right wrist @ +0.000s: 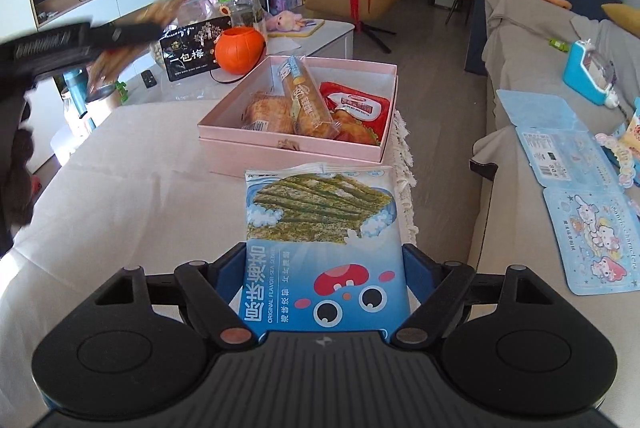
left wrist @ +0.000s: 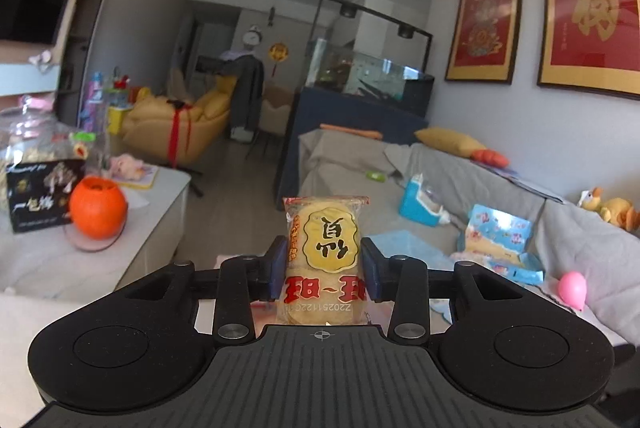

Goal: Organize snacks
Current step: 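Lower both packets into the pink box and open both grippers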

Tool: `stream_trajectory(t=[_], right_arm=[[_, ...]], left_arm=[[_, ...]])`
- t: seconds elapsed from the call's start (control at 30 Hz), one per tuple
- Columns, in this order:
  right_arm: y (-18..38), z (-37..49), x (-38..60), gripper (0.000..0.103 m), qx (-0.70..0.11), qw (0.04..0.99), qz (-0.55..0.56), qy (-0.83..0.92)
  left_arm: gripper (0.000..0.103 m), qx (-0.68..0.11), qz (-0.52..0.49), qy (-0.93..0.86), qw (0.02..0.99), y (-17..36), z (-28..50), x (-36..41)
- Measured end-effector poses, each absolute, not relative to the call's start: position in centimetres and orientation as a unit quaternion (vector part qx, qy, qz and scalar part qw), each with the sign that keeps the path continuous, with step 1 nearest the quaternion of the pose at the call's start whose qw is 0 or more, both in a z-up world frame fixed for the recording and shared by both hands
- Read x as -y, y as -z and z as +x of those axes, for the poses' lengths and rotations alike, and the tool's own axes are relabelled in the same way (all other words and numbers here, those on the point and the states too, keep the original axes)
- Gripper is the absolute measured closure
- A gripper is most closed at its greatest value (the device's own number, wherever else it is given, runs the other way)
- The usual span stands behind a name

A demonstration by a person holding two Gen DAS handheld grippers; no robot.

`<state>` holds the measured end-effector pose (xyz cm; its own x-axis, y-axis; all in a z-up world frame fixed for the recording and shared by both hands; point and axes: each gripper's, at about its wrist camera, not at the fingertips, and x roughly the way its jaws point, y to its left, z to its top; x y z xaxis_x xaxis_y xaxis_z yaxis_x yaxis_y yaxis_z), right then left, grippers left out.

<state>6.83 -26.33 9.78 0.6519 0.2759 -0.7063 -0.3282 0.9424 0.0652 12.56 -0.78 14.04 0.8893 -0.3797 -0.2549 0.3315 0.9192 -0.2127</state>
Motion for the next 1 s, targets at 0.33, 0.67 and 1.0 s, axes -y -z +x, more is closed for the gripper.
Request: stream_trajectory(t=[0.33, 0.67, 1.0], right_arm=[[-10.7, 10.0, 25.9, 0.022, -0.344, 0.923, -0.004, -0.172], [-11.6, 23.0, 19.9, 0.021, -0.269, 0.957, 0.020, -0.107], [-5.0, 25.6, 18.1, 0.015, -0.345, 0.930, 0.016, -0.127]], left_arm=[[0.061, -0.247, -0.167, 0.160, 0.941, -7.5, 16.3, -1.4], [0.061, -0.273, -0.082, 0.168, 0.944, -4.0, 7.2, -1.3], [0.061, -0.271, -0.080, 0.130, 0.950, -1.8, 6.2, -4.2]])
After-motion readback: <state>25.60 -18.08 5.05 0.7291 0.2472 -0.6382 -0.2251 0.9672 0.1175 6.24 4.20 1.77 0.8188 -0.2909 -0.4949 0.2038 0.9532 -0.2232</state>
